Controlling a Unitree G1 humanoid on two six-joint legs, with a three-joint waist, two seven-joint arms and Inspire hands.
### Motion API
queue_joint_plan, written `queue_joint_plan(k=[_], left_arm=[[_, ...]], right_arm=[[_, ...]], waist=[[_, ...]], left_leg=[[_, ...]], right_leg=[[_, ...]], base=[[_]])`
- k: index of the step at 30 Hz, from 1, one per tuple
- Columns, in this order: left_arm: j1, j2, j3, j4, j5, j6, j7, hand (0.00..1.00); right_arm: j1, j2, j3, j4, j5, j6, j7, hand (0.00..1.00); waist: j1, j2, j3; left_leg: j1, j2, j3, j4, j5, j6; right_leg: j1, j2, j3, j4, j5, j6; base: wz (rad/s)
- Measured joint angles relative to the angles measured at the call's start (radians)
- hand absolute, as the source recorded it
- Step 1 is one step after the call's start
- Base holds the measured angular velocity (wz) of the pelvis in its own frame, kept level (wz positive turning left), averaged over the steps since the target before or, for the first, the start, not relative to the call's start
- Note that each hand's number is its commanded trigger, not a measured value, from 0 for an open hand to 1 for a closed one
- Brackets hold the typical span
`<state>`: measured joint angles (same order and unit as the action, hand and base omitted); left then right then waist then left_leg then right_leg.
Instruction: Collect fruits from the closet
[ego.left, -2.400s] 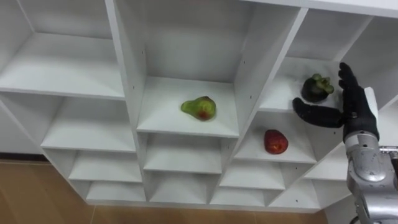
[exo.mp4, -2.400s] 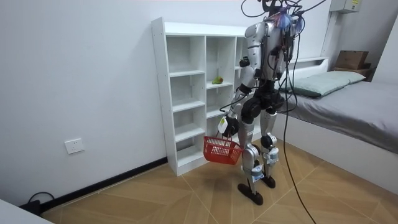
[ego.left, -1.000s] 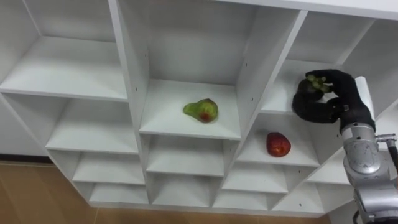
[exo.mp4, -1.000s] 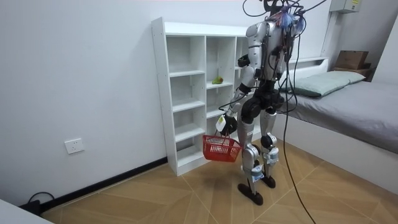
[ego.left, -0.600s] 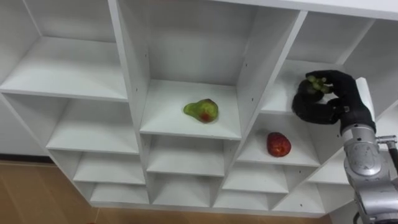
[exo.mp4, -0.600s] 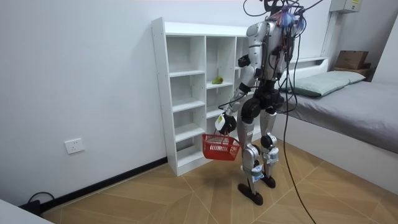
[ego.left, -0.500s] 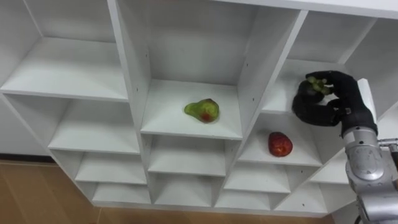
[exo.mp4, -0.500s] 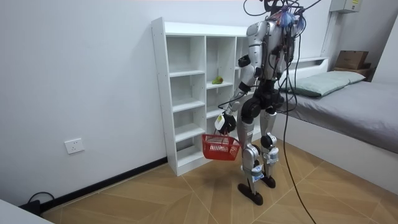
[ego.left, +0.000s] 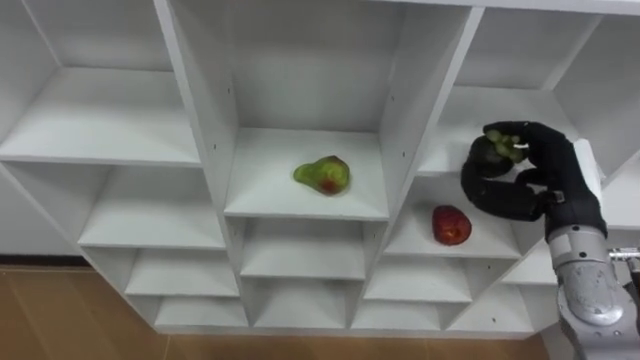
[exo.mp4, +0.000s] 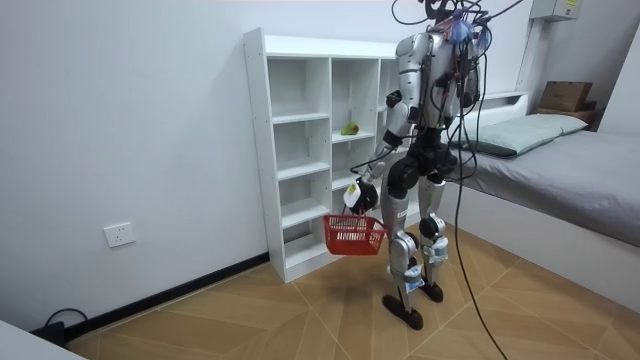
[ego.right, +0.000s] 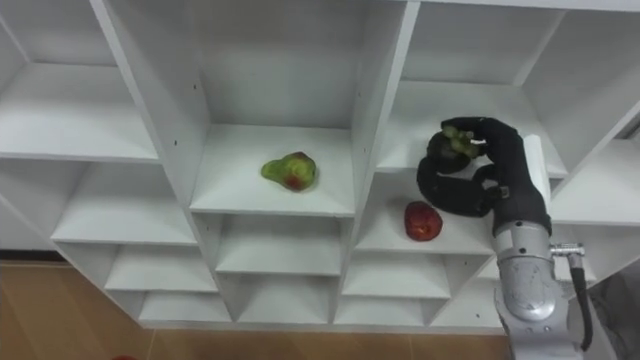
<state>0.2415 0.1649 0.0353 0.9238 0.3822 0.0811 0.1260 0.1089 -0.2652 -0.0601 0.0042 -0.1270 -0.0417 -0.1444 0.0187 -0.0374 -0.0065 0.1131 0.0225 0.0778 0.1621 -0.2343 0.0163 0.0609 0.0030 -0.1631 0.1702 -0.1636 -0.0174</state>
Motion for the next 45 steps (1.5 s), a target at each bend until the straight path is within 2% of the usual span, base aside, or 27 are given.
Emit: queue_joint_plan(k=[5, 11, 14, 16, 20, 24, 29, 34, 40, 45], left_arm=[[-0.009, -0.002, -0.001, 0.000, -0.064, -0.012, 0.018, 1.00], [-0.043, -0.012, -0.003, -0.001, -0.176, -0.025, 0.020, 1.00], [-0.069, -0.012, -0.022, -0.001, -0.253, -0.039, 0.018, 1.00], [-0.079, -0.023, -0.048, -0.001, -0.311, -0.045, 0.016, 1.00], [-0.095, -0.042, -0.093, 0.005, -0.384, -0.046, 0.011, 1.00], [-0.122, -0.049, -0.138, 0.042, -0.462, -0.046, -0.006, 1.00], [-0.127, -0.061, -0.155, 0.059, -0.469, -0.045, -0.027, 1.00], [-0.146, -0.060, -0.158, 0.075, -0.470, -0.045, -0.031, 1.00], [-0.164, -0.060, -0.156, 0.068, -0.478, -0.042, -0.032, 1.00], [-0.213, -0.063, -0.178, 0.075, -0.512, -0.041, -0.019, 1.00]], right_arm=[[0.014, 0.012, 0.007, -0.031, 0.000, 0.000, 0.017, 1.00], [0.060, 0.074, 0.071, -0.066, -0.036, 0.003, 0.054, 1.00], [0.072, 0.072, 0.112, -0.120, -0.029, 0.011, 0.079, 1.00], [0.076, 0.075, 0.155, -0.142, -0.013, 0.011, 0.100, 1.00], [0.076, 0.078, 0.197, -0.142, 0.011, 0.018, 0.126, 1.00], [0.076, 0.079, 0.237, -0.148, -0.021, 0.031, 0.139, 1.00], [0.077, 0.078, 0.281, -0.175, -0.062, 0.056, 0.166, 1.00], [0.078, 0.078, 0.291, -0.179, -0.062, 0.066, 0.180, 1.00], [0.097, 0.078, 0.313, -0.173, -0.073, 0.070, 0.191, 1.00], [0.099, 0.080, 0.324, -0.047, -0.073, 0.083, 0.188, 1.00]], waist=[[-0.012, 0.010, -0.0020], [-0.017, 0.012, -0.0012], [-0.014, 0.013, -0.0019], [-0.015, 0.014, -0.0018], [-0.014, 0.017, -0.0002], [-0.011, 0.021, -0.0008], [-0.013, 0.020, -0.0016], [-0.013, 0.009, -0.0003], [-0.014, 0.007, 0.0011], [-0.013, 0.002, 0.0054]], left_leg=[[-0.001, 0.000, 0.009, -0.001, 0.000, 0.000], [-0.001, 0.001, 0.015, -0.001, 0.000, 0.000], [-0.020, 0.001, 0.021, -0.001, 0.000, 0.000], [-0.022, 0.001, 0.024, 0.000, 0.000, 0.000], [-0.026, 0.001, 0.024, -0.001, 0.000, 0.000], [-0.042, 0.001, 0.023, 0.000, 0.000, 0.000], [-0.049, 0.001, 0.026, 0.003, 0.001, 0.000], [-0.049, 0.001, 0.027, 0.002, 0.001, 0.000], [-0.054, 0.002, 0.027, 0.003, 0.001, 0.000], [-0.069, 0.000, 0.027, 0.009, 0.001, 0.000]], right_leg=[[-0.011, 0.000, 0.012, 0.006, 0.000, 0.000], [-0.016, 0.000, 0.021, 0.010, 0.000, 0.000], [-0.043, 0.002, 0.024, 0.019, 0.003, -0.001], [-0.044, 0.002, 0.024, 0.019, 0.003, -0.001], [-0.045, 0.001, 0.022, 0.018, 0.003, -0.001], [-0.063, 0.001, 0.023, 0.021, 0.003, -0.001], [-0.077, 0.001, 0.026, 0.024, 0.004, -0.001], [-0.074, 0.000, 0.025, 0.020, 0.004, -0.001], [-0.074, -0.001, 0.024, 0.018, 0.004, -0.001], [-0.083, -0.002, 0.021, 0.022, 0.004, 0.000]], base=[[-0.09], [-0.04], [-0.07], [-0.03], [0.02], [0.00], [-0.02], [0.00], [0.00], [0.02]])
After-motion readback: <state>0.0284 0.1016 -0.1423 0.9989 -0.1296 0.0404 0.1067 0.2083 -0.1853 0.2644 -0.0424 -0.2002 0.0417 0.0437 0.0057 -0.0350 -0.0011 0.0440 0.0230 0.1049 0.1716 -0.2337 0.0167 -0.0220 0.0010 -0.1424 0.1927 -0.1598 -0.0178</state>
